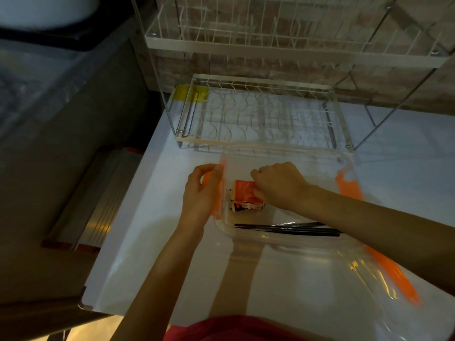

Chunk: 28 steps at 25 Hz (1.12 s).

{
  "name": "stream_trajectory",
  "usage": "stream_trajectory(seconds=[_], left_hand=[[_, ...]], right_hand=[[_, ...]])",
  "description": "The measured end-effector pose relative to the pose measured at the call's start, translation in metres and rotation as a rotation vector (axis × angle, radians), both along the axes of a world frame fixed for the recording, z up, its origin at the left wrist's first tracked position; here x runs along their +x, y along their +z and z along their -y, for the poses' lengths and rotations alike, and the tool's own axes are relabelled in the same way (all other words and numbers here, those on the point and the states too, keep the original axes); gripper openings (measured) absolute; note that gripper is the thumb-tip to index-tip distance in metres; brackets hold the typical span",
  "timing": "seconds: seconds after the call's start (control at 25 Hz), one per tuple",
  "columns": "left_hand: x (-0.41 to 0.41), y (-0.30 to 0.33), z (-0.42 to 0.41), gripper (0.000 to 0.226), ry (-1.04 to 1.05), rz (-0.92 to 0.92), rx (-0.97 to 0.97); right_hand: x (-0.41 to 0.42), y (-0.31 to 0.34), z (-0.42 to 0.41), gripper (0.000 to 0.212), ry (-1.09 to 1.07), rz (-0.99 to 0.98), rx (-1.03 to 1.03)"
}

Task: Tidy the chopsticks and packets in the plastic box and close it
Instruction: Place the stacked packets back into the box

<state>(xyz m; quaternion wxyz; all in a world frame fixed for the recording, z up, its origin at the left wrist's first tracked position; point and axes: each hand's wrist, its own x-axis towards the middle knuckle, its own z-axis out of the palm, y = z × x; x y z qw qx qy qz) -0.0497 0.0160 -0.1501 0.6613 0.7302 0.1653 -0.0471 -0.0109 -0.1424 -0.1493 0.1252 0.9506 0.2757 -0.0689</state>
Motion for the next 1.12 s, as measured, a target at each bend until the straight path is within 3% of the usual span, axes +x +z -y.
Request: stream_trajectory(seconds=[0.28, 1.12], left_hand=[[0.000, -0.001, 0.000, 0.030, -0.006, 0.006, 0.005], [0.000, -0.001, -0.001, 0.029, 0.001, 0.003, 0.032]], right_hand=[[-0.009, 0.000, -0.004, 0.056, 0.066, -0.063, 0.054], [-0.011, -0.007, -0.011, 0.046, -0.037, -0.101, 0.132]])
